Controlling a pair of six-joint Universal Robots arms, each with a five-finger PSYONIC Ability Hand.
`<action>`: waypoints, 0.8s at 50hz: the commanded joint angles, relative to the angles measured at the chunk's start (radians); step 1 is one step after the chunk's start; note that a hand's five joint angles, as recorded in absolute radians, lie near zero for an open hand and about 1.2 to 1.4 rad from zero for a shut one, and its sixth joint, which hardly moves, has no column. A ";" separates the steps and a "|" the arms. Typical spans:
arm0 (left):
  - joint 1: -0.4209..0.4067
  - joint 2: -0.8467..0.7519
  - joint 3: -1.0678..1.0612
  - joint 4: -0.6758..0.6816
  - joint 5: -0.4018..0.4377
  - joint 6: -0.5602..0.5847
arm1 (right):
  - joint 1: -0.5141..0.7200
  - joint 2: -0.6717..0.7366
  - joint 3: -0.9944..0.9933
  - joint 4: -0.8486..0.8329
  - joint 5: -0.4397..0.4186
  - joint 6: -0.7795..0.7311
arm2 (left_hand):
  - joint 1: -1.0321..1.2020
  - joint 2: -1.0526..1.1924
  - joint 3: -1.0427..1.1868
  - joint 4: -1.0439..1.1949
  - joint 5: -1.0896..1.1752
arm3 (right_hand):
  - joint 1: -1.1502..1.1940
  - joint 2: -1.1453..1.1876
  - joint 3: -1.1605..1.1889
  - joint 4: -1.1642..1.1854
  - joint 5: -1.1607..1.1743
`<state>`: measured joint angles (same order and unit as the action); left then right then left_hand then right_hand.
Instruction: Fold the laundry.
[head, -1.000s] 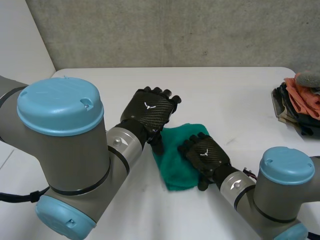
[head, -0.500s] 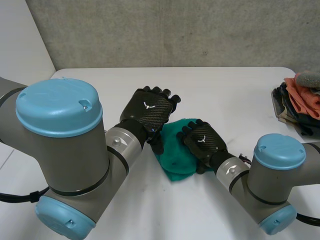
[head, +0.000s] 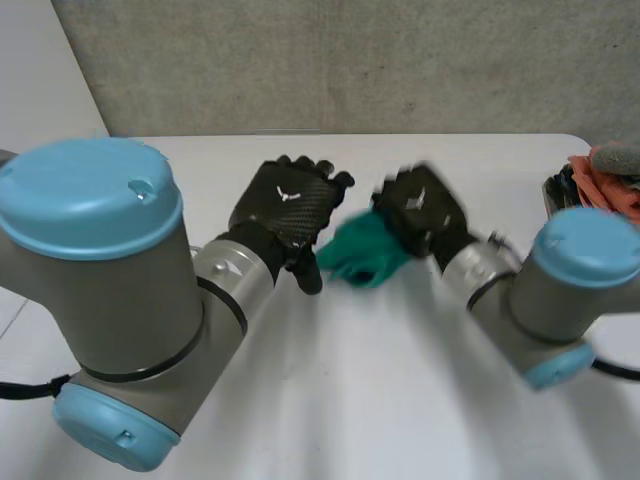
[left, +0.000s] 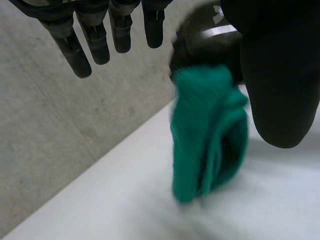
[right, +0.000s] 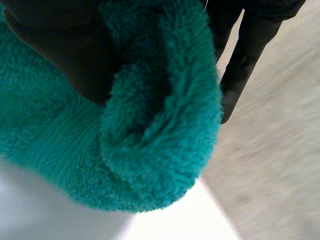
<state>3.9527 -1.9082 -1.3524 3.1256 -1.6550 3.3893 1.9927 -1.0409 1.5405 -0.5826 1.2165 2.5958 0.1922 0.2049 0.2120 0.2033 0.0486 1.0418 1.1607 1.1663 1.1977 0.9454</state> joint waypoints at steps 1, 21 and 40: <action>-0.006 0.043 0.010 0.047 0.026 0.007 | -0.124 -0.116 -0.060 -0.173 -0.055 0.041 | 0.010 -0.003 -0.010 -0.001 -0.021 | 0.354 0.236 0.230 0.199 0.276; -0.043 0.097 -0.008 0.080 0.208 0.001 | -0.722 0.004 -0.273 -0.399 -0.184 0.584 | 0.010 -0.003 -0.010 -0.001 -0.021 | 0.354 0.236 0.230 0.199 0.276; -0.058 0.087 -0.053 0.083 0.210 0.001 | -0.954 0.268 -0.183 -0.655 -0.463 0.652 | 0.015 0.003 -0.004 0.004 -0.015 | 0.354 0.236 0.230 0.199 0.276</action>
<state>3.8943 -1.8199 -1.4019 3.2091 -1.4451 3.3895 1.0425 -0.7680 1.3457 -1.2171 0.7453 3.2515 0.1922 0.2049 0.2120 0.2033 0.0486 1.0418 1.1607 1.1756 1.2049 0.9865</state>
